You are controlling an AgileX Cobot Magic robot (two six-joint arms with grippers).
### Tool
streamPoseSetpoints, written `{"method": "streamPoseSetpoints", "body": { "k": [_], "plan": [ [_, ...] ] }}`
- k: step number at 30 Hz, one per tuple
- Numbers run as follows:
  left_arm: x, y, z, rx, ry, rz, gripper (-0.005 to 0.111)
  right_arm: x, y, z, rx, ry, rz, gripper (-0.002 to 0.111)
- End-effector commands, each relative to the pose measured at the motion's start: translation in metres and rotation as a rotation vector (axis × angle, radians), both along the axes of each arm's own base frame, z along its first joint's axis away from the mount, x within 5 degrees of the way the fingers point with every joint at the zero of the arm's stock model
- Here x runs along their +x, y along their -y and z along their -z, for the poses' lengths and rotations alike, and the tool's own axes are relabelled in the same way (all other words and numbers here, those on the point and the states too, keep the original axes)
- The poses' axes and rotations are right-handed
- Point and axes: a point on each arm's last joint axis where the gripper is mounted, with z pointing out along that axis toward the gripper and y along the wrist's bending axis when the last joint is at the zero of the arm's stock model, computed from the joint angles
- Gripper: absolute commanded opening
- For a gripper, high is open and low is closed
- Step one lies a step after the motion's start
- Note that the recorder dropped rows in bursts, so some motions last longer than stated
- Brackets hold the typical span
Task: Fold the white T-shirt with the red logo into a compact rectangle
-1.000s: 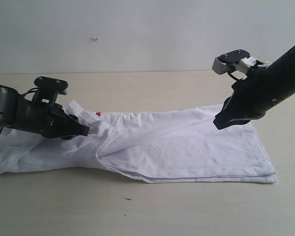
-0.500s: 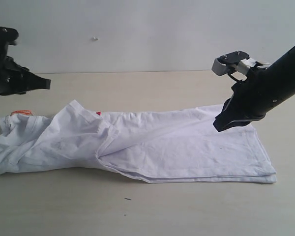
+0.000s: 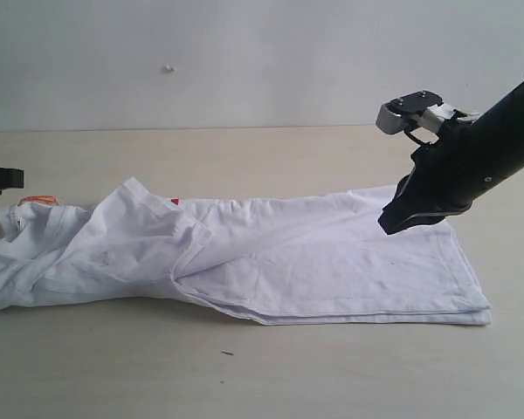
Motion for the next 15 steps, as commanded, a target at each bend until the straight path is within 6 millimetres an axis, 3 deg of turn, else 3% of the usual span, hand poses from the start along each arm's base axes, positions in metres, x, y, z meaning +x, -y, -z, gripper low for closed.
{"method": "streamPoseSetpoints", "body": {
  "k": [1, 7, 11, 15],
  "plan": [
    [-0.007, 0.004, 0.003, -0.078, -0.005, 0.031, 0.011, 0.003, 0.001, -0.005, 0.011, 0.027, 0.052, 0.000],
    [-0.014, 0.034, 0.010, -0.324, -0.001, 0.259, 0.011, 0.017, -0.001, -0.011, 0.125, 0.097, 0.247, 0.000],
    [-0.014, 0.044, 0.029, -0.342, -0.075, 0.287, 0.011, 0.019, -0.004, -0.014, 0.176, 0.112, 0.258, 0.000],
    [-0.013, 0.043, 0.043, -0.338, -0.120, 0.272, 0.011, 0.020, -0.002, -0.001, 0.142, 0.080, 0.237, 0.000]
  ]
}}
